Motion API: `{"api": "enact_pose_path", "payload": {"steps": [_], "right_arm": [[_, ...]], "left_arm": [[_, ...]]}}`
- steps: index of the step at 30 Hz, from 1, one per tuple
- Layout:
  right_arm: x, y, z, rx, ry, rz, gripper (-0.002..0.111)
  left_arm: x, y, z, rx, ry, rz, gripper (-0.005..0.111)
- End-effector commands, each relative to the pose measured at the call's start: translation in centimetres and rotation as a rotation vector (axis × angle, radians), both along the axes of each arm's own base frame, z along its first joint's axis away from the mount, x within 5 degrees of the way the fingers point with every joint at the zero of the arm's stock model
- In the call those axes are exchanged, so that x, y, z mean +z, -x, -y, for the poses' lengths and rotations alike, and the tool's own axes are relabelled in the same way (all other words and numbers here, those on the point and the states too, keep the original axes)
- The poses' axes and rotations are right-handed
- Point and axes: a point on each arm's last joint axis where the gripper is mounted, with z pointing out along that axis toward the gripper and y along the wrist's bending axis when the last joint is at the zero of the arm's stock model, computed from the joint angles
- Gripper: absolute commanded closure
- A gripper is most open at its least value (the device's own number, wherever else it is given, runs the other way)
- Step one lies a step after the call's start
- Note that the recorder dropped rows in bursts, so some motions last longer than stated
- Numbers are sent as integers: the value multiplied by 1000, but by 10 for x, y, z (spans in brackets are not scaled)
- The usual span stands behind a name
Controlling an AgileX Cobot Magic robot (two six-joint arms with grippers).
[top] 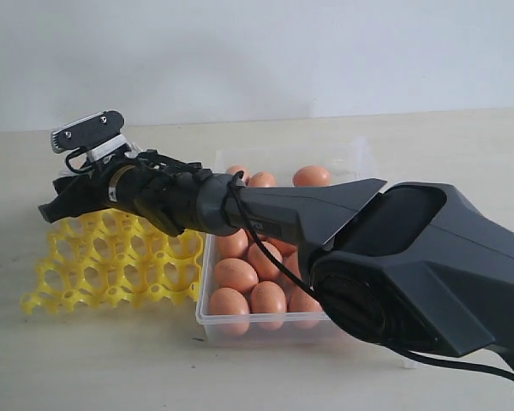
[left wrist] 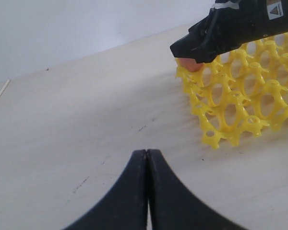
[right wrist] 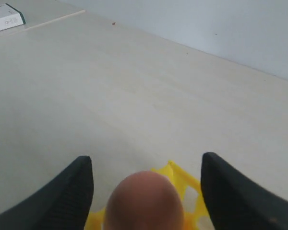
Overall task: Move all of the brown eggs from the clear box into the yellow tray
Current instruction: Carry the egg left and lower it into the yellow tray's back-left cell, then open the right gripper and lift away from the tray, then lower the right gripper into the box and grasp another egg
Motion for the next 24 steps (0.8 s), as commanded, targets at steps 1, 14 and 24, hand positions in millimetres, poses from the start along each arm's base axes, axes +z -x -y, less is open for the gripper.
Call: {"api": "enact_pose_path", "payload": {"steps": [1, 14, 24], "right_arm": [[3, 0, 1, 8, 64, 12, 43], [158, 6, 72, -178, 354, -197, 43], [167, 10, 152, -333, 659, -570, 44]], "left_arm": [[2, 0, 0, 0, 5, 15, 107], [2, 0, 0, 0, 5, 15, 107], [2, 0, 0, 0, 5, 15, 107]]}}
